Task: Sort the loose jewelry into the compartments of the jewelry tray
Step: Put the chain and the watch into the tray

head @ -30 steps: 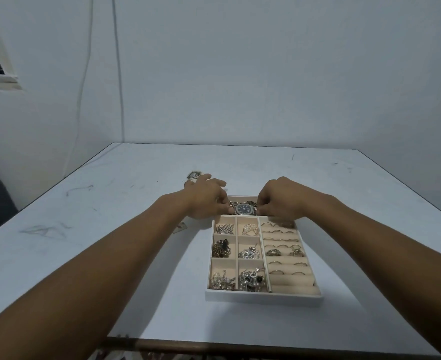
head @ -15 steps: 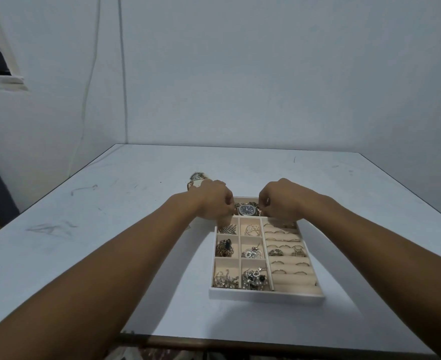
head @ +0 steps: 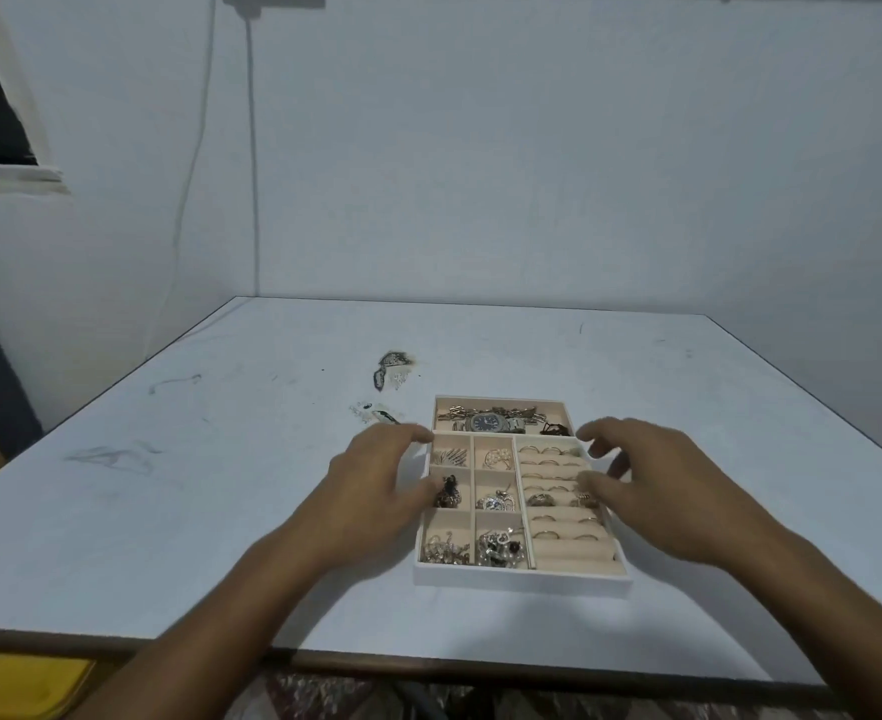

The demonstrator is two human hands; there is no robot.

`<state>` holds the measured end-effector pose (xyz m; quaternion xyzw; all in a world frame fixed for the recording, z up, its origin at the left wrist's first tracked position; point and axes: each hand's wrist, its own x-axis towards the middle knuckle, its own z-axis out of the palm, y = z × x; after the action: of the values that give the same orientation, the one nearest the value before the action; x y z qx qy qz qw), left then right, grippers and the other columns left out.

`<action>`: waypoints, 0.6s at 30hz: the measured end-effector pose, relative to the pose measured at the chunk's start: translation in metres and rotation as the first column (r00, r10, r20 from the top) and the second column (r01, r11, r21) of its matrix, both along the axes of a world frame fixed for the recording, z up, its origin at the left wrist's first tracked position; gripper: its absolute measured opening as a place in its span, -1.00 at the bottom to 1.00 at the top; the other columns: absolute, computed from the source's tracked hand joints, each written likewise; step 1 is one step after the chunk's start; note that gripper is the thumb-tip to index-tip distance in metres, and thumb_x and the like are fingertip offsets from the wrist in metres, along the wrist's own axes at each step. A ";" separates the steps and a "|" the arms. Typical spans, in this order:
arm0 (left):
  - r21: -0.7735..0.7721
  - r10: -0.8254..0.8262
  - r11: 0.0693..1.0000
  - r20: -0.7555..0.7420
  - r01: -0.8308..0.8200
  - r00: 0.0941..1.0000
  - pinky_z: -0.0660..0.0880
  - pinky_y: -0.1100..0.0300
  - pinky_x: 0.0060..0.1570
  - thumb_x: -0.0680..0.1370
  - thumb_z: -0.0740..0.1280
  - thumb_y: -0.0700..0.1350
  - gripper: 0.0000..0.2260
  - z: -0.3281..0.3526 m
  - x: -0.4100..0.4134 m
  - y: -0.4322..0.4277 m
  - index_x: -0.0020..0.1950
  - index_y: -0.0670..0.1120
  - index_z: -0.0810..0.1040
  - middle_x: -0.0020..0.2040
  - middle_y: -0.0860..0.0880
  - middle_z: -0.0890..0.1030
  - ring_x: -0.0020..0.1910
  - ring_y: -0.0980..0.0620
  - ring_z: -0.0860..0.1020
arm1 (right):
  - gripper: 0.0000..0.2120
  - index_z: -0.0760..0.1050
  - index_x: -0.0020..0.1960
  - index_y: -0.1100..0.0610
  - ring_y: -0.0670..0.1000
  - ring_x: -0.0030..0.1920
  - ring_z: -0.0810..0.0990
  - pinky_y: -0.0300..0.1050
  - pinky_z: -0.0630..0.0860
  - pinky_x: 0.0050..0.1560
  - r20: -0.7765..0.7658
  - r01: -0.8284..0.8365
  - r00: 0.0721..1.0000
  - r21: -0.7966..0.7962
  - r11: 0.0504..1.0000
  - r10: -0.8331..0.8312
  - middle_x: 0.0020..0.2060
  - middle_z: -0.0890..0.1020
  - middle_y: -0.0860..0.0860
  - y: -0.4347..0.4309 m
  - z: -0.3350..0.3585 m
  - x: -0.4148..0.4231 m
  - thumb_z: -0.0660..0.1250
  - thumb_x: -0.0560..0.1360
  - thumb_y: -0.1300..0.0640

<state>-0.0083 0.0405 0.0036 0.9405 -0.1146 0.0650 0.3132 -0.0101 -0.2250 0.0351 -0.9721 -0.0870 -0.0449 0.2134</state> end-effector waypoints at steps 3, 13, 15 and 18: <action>0.007 0.098 0.995 -0.008 -0.098 0.995 0.27 0.02 0.37 0.57 0.20 0.17 -0.61 -0.005 -0.017 -0.003 0.38 0.11 0.40 0.35 0.09 0.45 0.38 0.08 0.34 | -0.46 0.25 0.45 -0.10 -0.19 -0.05 0.54 -0.34 0.40 -0.18 -0.061 0.050 0.997 0.112 0.992 -0.043 0.14 0.48 -0.18 -0.002 -0.010 -0.018 0.33 0.52 -0.07; 0.106 0.025 0.994 -0.004 -0.025 1.000 0.22 -0.04 0.36 0.62 0.00 0.08 -0.73 -0.021 -0.036 -0.010 0.17 0.18 0.44 0.25 0.13 0.53 0.48 0.03 0.19 | -0.58 0.33 0.45 0.00 -0.20 -0.13 0.59 -0.38 0.48 -0.21 -0.080 0.167 0.986 0.291 0.942 -0.149 0.06 0.54 -0.18 0.007 -0.031 -0.042 0.23 0.59 0.03; 0.187 0.005 0.982 0.031 -0.011 1.000 0.31 -0.07 0.26 0.57 -0.06 0.06 -0.77 -0.025 -0.034 -0.008 -0.10 0.13 0.36 0.09 0.13 0.54 0.42 -0.06 0.28 | -0.62 0.37 0.42 0.00 -0.17 -0.12 0.61 -0.38 0.50 -0.19 -0.061 0.164 0.986 0.310 0.936 -0.153 0.02 0.57 -0.16 0.010 -0.033 -0.046 0.21 0.61 0.05; 0.198 -0.013 0.980 0.039 0.005 0.999 0.28 -0.06 0.28 0.60 -0.10 0.01 -0.72 -0.024 -0.033 -0.011 -0.07 0.15 0.39 0.15 0.14 0.53 0.45 -0.03 0.25 | -0.67 0.44 0.36 0.01 -0.15 -0.05 0.57 -0.30 0.51 -0.02 0.007 0.131 0.990 0.297 0.946 -0.140 -0.04 0.55 -0.15 0.014 -0.035 -0.051 0.17 0.62 0.08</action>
<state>-0.0410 0.0297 -0.0201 0.9650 -0.1310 0.0709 0.2159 -0.0608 -0.2114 -0.0001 -0.9321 -0.0154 -0.0856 0.3515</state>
